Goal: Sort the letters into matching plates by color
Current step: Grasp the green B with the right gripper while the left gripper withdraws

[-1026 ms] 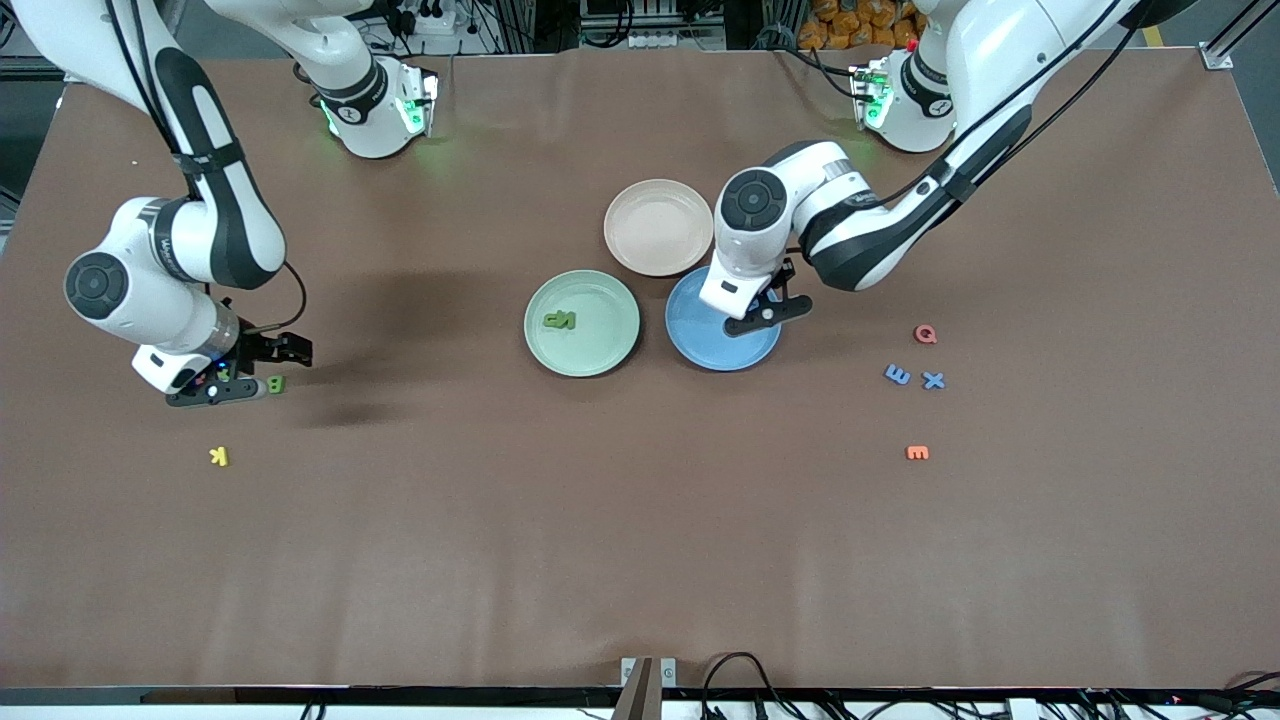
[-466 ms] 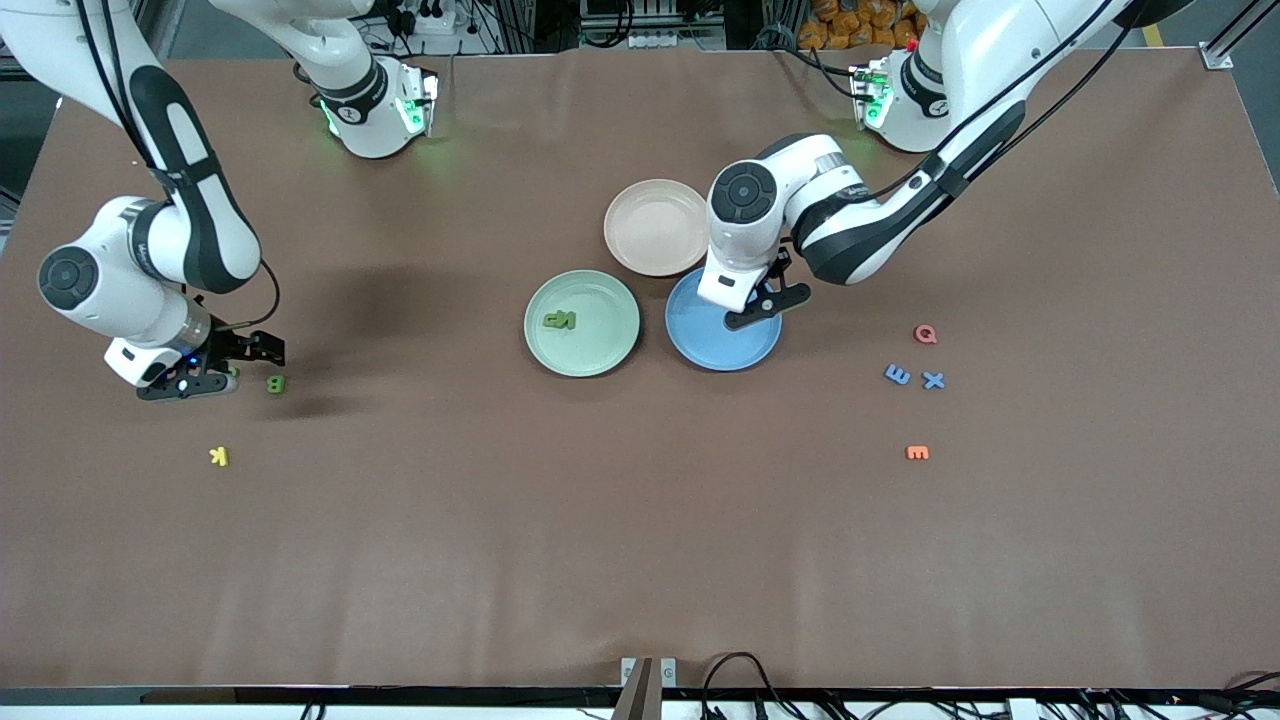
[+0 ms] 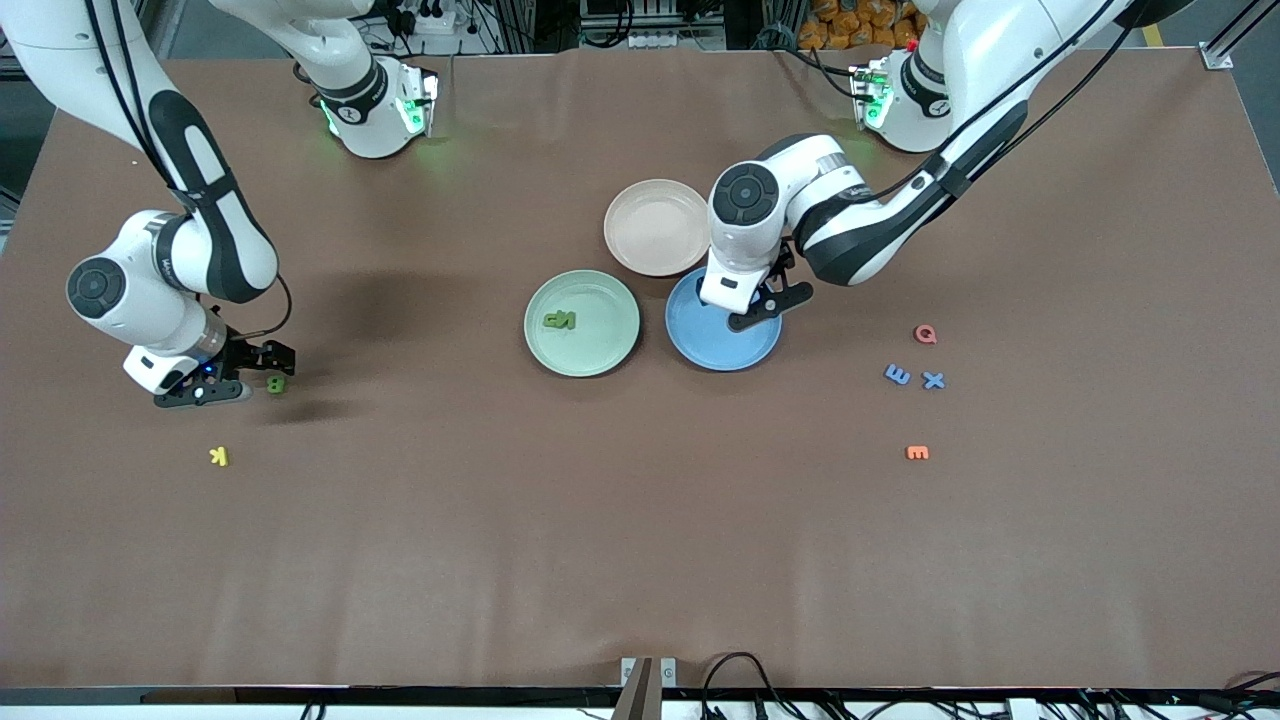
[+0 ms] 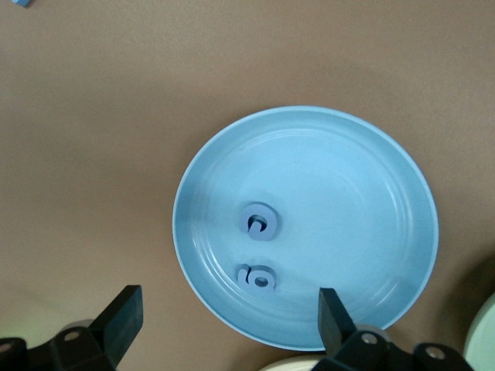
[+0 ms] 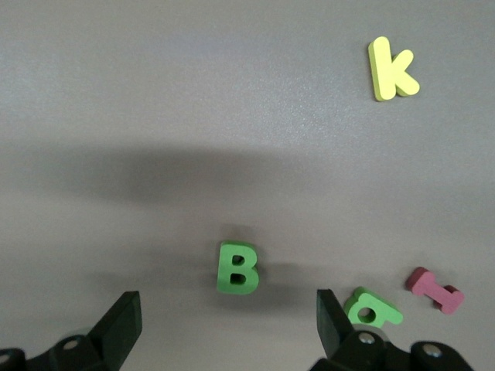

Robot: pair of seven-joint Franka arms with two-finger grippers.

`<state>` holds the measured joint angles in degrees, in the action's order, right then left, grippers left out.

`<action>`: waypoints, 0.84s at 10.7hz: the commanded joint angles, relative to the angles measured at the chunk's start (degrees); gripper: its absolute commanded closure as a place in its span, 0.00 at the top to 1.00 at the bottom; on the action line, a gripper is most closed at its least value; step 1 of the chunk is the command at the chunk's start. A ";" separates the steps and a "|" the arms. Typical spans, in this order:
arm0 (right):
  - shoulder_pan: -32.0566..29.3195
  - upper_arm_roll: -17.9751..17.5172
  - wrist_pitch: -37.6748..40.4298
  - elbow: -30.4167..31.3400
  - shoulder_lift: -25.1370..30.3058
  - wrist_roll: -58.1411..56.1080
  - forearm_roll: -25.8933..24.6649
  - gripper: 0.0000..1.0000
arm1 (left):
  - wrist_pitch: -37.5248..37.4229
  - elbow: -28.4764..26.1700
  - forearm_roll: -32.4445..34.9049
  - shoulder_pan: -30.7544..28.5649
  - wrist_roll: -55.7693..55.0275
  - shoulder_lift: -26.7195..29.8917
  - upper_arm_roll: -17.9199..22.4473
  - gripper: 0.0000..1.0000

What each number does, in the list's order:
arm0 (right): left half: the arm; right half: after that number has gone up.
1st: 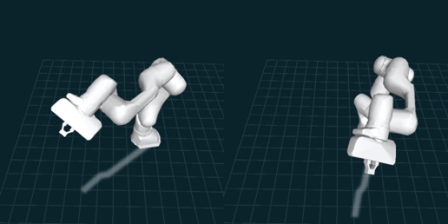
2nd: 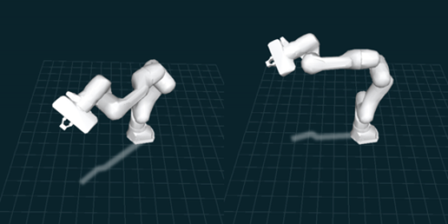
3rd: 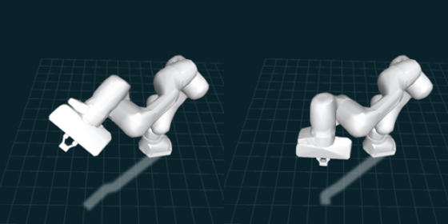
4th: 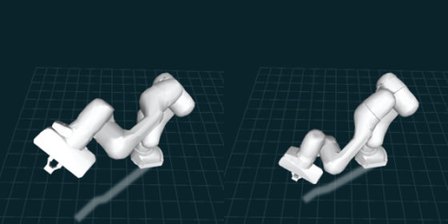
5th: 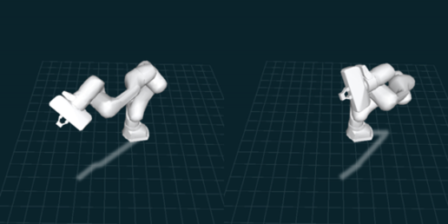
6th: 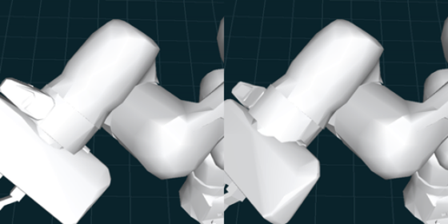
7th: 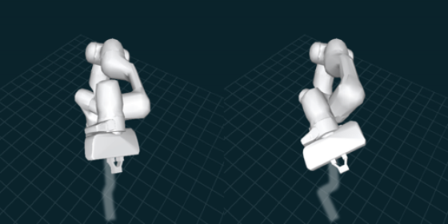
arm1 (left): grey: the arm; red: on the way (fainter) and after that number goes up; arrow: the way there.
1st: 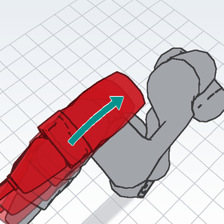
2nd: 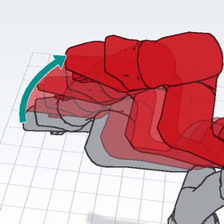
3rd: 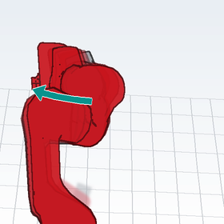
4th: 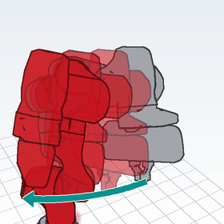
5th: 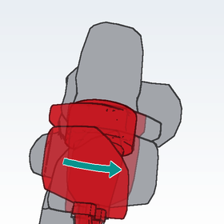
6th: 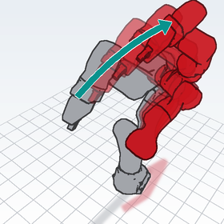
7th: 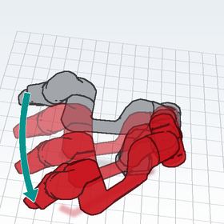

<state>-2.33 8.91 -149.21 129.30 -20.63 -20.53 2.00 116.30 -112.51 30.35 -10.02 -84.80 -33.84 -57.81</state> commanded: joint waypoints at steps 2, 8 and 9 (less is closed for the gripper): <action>-1.80 -0.91 -3.62 -0.01 -2.39 0.23 -0.41 1.00 | -1.25 1.86 -1.26 -2.10 0.77 0.97 -0.03 1.00; -3.91 -2.58 -5.73 0.07 -3.80 0.23 -0.33 1.00 | -1.25 6.07 -0.38 -3.08 10.34 0.44 6.11 1.00; -3.91 -2.58 -6.17 0.07 -4.06 0.23 -0.33 1.00 | -1.16 6.60 -0.38 -2.99 12.88 0.79 8.21 1.00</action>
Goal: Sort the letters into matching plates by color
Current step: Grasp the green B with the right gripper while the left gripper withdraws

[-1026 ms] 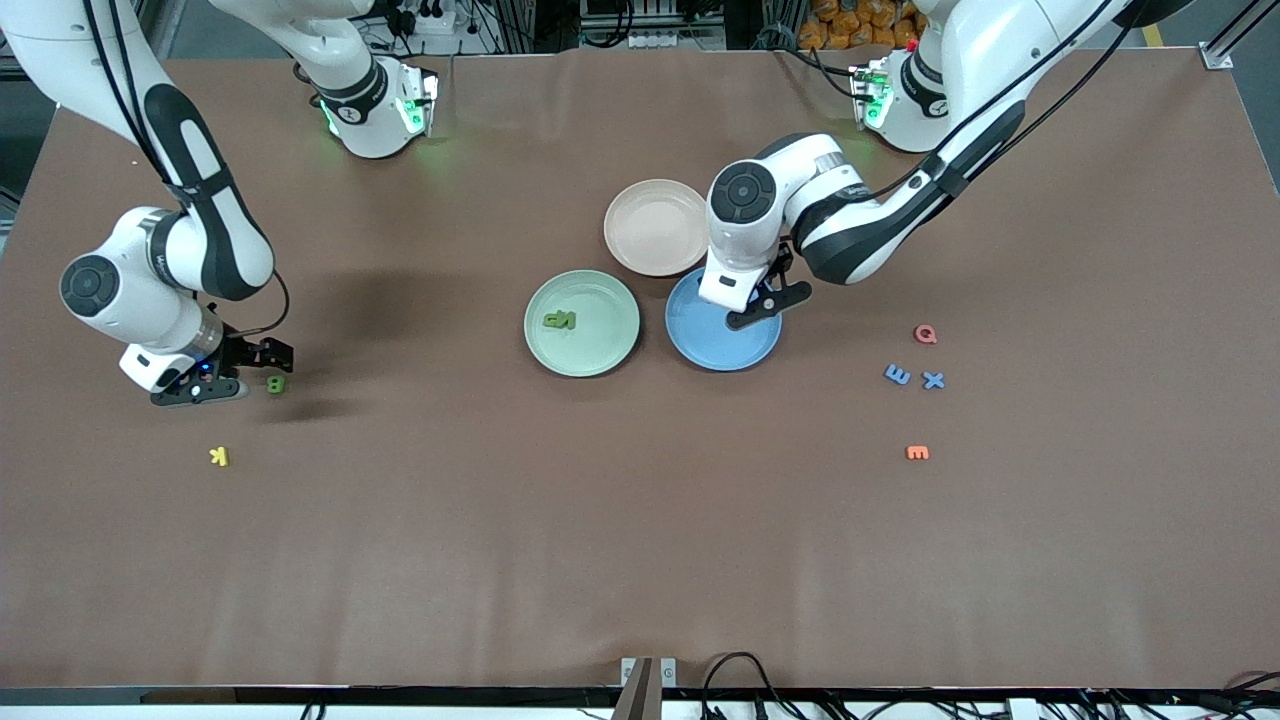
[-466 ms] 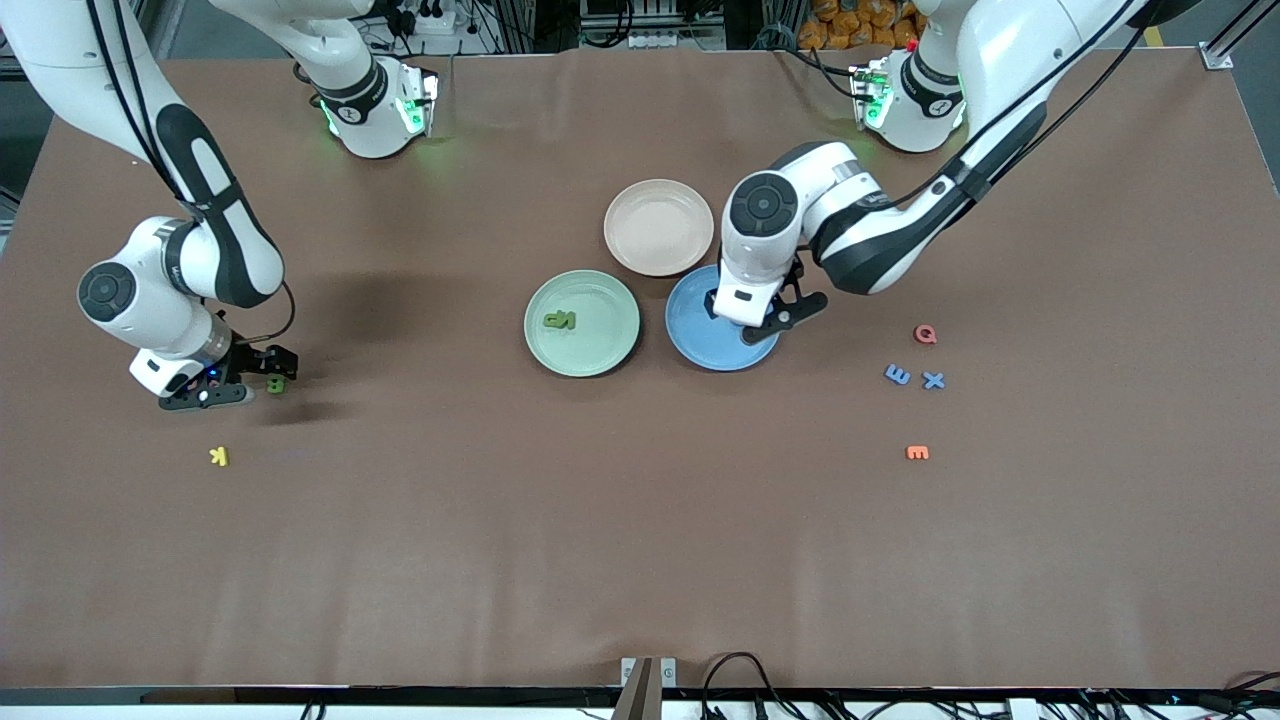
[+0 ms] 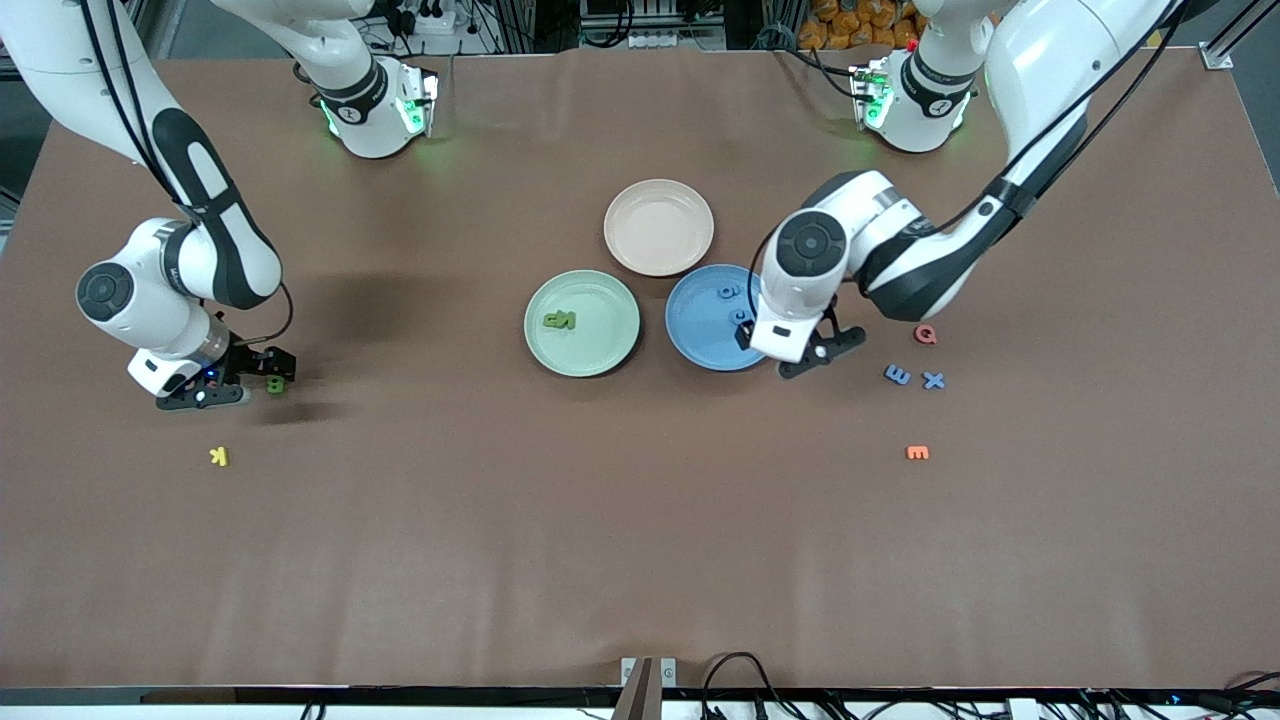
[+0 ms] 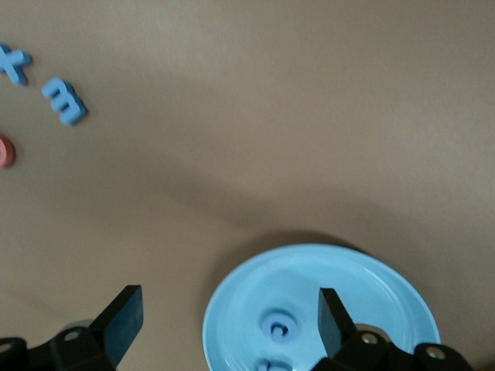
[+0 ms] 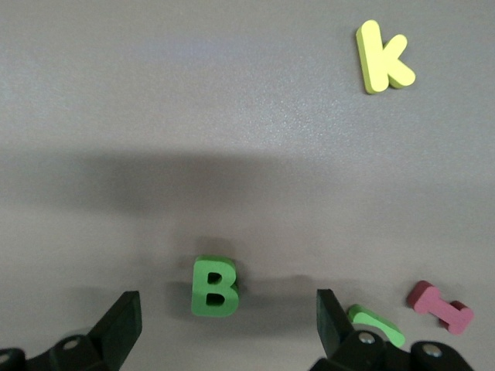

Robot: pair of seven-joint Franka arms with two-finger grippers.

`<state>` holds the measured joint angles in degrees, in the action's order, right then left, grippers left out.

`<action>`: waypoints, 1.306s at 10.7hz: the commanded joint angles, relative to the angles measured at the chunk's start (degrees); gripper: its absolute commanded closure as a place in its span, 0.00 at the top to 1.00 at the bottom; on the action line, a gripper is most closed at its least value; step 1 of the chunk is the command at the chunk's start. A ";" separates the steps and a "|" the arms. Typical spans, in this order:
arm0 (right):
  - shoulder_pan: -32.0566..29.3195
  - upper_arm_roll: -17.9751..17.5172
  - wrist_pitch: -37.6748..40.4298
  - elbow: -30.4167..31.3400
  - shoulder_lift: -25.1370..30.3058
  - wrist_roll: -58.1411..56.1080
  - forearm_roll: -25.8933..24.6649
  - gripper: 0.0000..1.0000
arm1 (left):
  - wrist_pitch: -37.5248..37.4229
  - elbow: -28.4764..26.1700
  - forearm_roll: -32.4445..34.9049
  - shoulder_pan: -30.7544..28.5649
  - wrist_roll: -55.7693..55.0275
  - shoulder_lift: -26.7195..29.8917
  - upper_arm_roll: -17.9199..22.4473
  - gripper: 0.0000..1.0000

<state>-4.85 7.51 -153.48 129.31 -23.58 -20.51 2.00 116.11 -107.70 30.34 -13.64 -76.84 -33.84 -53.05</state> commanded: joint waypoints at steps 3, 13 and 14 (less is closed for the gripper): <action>-1.56 -1.18 -2.78 0.07 -1.73 0.21 -0.33 1.00 | -0.89 2.31 -3.42 1.42 16.33 4.03 10.66 1.00; -1.65 -1.27 -2.79 -0.02 -1.64 -0.23 -0.42 0.34 | 0.52 -0.23 -14.24 6.95 47.54 12.21 31.76 1.00; -1.65 -1.27 -2.79 -0.11 -1.64 -0.23 -0.42 0.24 | 1.13 -1.10 -14.25 6.96 48.87 13.00 32.74 1.00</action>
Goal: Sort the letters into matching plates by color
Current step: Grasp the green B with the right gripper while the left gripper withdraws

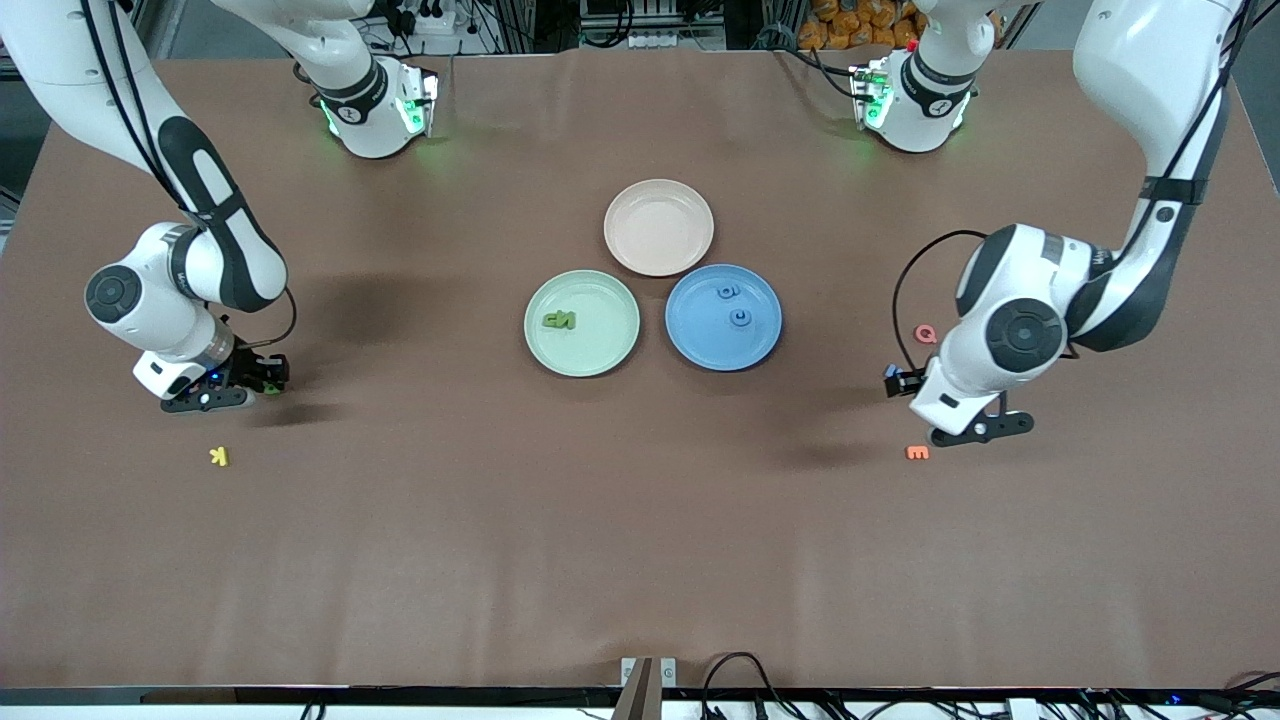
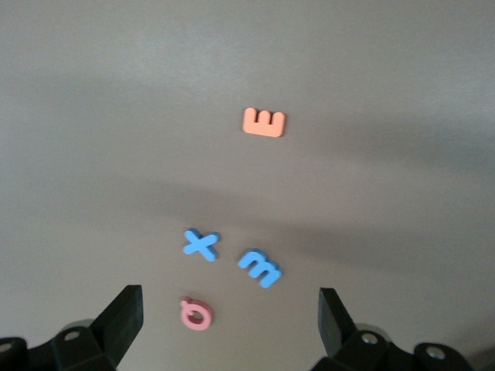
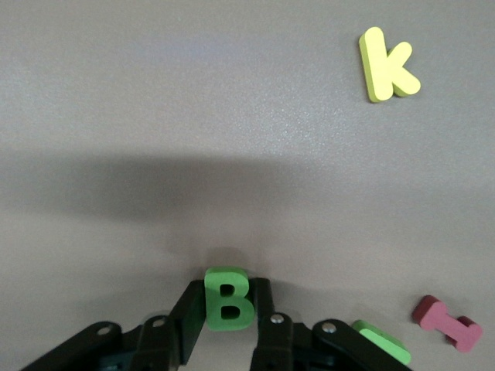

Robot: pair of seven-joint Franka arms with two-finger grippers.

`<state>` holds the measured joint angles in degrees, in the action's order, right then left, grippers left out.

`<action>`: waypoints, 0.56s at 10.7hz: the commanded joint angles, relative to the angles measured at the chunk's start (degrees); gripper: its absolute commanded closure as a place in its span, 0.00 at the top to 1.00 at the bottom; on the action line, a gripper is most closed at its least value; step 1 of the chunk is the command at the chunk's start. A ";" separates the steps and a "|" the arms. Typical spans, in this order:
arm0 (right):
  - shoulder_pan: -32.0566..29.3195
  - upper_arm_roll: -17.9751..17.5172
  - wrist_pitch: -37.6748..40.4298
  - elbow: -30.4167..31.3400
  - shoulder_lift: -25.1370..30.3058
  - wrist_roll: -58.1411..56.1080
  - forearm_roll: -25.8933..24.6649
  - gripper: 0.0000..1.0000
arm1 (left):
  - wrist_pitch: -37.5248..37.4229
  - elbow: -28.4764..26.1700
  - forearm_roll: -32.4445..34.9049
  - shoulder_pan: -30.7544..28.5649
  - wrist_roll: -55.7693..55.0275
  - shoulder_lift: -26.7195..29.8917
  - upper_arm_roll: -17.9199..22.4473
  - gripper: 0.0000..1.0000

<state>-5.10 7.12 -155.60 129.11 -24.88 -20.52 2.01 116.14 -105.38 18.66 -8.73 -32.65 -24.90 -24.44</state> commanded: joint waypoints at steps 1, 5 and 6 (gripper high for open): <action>-1.40 -0.88 -0.67 0.09 -0.44 -0.23 -0.43 0.20 | 1.28 -3.87 -2.75 1.96 4.87 4.07 5.01 1.00; -1.31 -0.97 -0.15 -0.26 -0.17 -0.05 -0.43 0.11 | 6.11 -9.22 -9.76 1.78 4.87 7.13 9.05 1.00; -1.31 -1.32 0.12 -0.27 0.35 0.30 -0.43 0.11 | 6.11 -10.63 -12.22 1.78 4.87 8.71 10.10 1.00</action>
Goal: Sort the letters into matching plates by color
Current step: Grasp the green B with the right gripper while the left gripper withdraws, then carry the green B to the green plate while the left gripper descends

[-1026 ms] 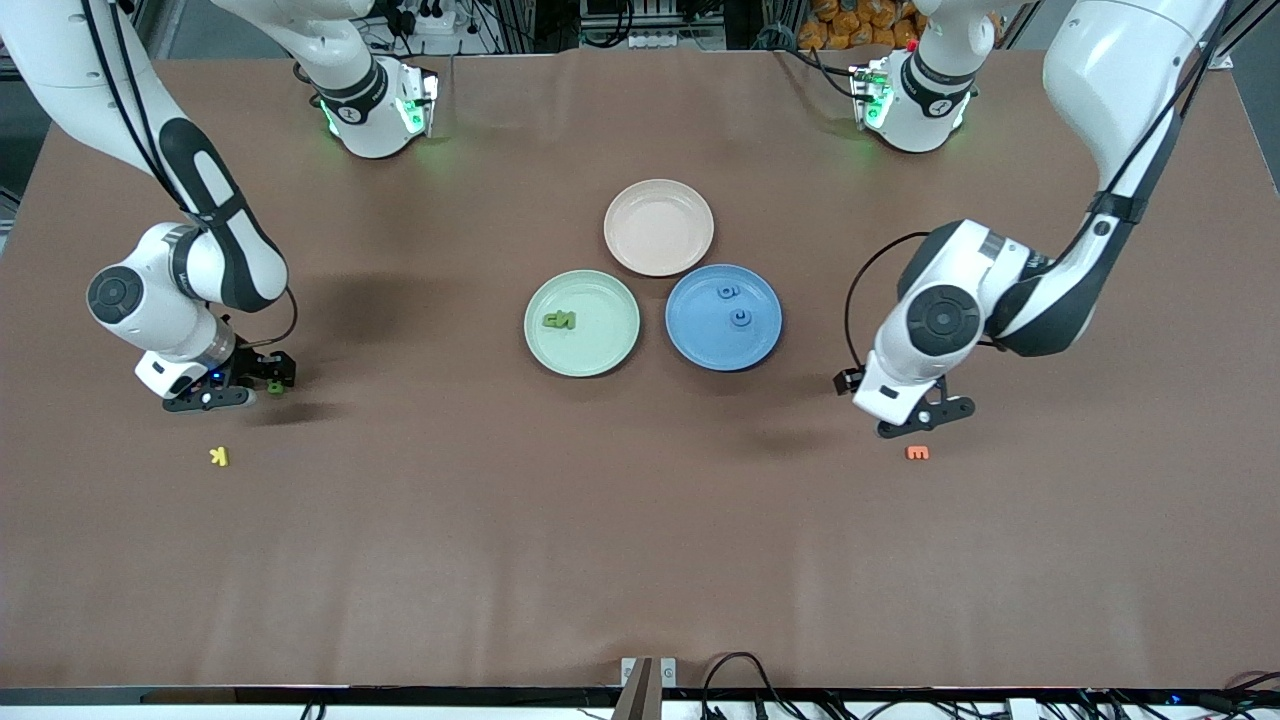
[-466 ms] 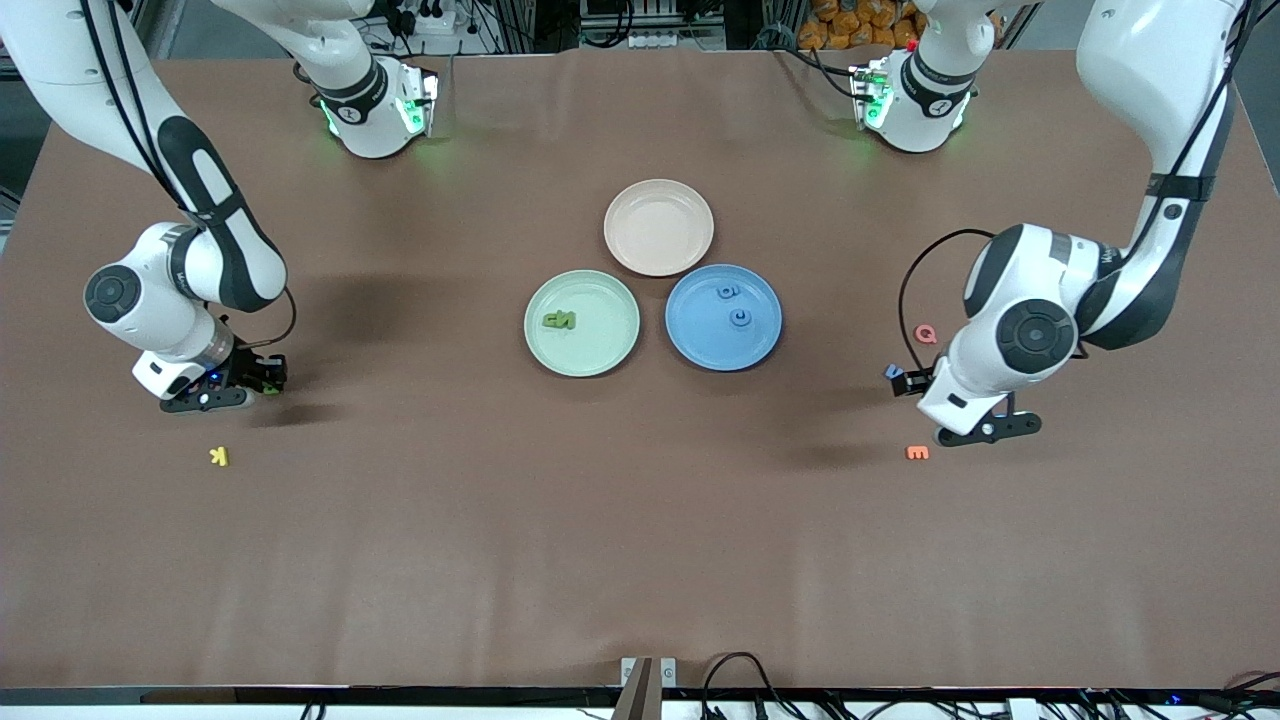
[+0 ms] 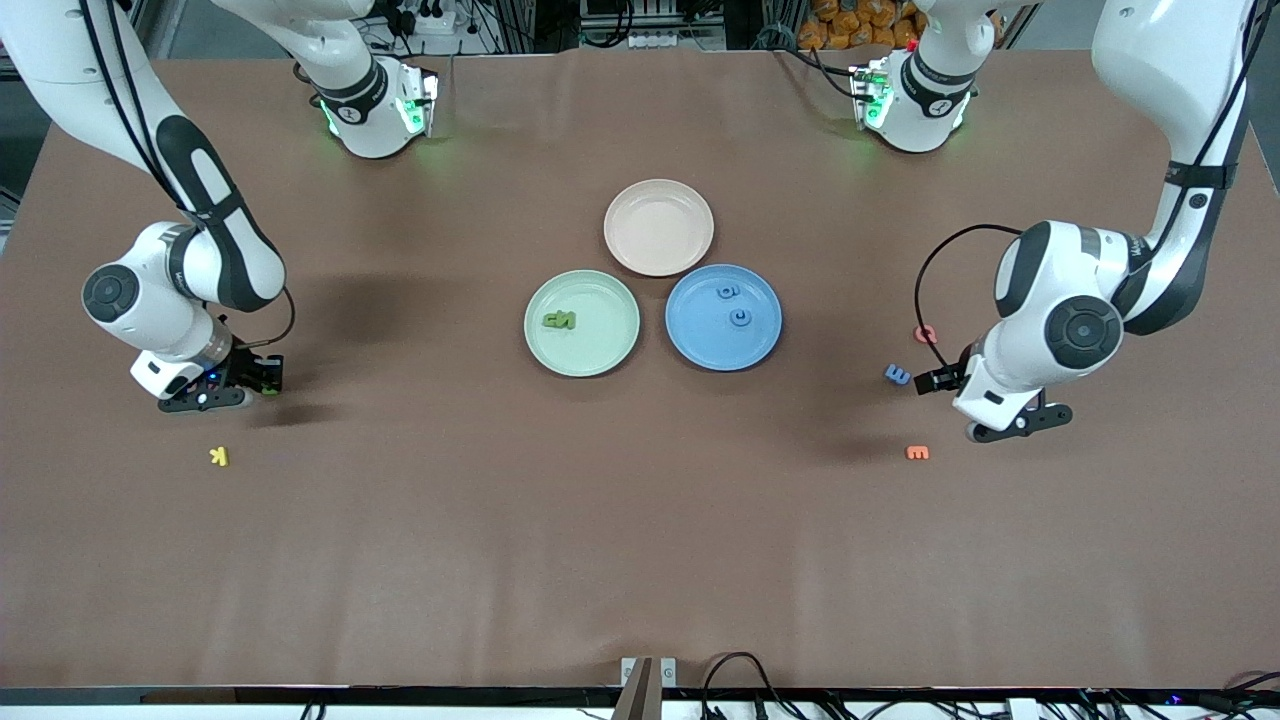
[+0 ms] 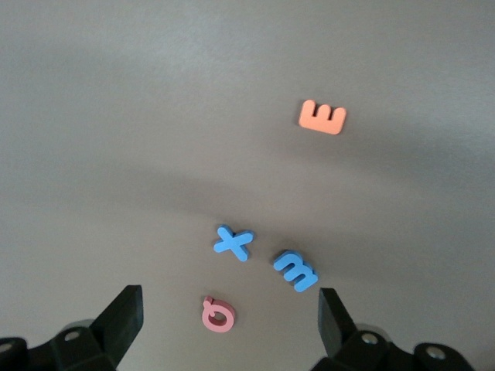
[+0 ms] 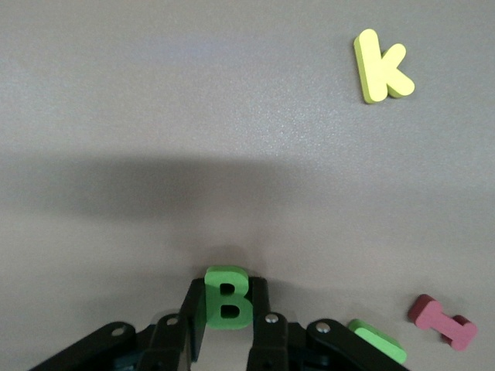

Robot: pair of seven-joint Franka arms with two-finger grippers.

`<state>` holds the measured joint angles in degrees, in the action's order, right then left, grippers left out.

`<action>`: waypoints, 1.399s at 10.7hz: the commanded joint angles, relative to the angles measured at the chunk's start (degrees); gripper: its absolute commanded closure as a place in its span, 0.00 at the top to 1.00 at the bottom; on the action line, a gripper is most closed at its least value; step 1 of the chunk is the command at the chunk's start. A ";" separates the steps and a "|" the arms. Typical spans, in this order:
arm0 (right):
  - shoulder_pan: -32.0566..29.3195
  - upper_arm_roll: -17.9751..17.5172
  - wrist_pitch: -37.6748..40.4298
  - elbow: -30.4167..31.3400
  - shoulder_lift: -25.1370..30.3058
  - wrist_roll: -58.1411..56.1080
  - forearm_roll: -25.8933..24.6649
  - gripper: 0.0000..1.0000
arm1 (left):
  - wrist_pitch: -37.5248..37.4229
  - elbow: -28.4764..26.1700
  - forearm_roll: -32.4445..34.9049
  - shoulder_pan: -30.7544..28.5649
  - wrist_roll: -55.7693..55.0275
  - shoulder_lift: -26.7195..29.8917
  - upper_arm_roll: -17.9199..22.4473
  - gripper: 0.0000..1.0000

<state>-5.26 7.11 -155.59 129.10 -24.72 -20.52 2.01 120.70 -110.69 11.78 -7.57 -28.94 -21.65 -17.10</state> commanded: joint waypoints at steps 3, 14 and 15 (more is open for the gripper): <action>-0.98 -4.03 4.23 -0.34 2.65 4.58 0.01 0.10 | 1.73 -7.70 -10.19 1.15 -3.37 7.41 4.36 1.00; 16.22 -8.87 11.44 -0.34 7.13 35.17 0.10 0.10 | 19.30 -14.73 -10.99 7.74 -37.58 3.20 4.80 1.00; 18.68 -8.87 11.88 -0.34 7.31 38.76 0.10 0.10 | 19.40 -14.73 -10.91 7.83 -37.68 2.58 4.80 1.00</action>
<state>8.80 -1.93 -145.74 128.13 -19.42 11.41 2.08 137.90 -124.50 2.20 -1.06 -64.65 -18.22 -13.20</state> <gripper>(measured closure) 0.722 0.000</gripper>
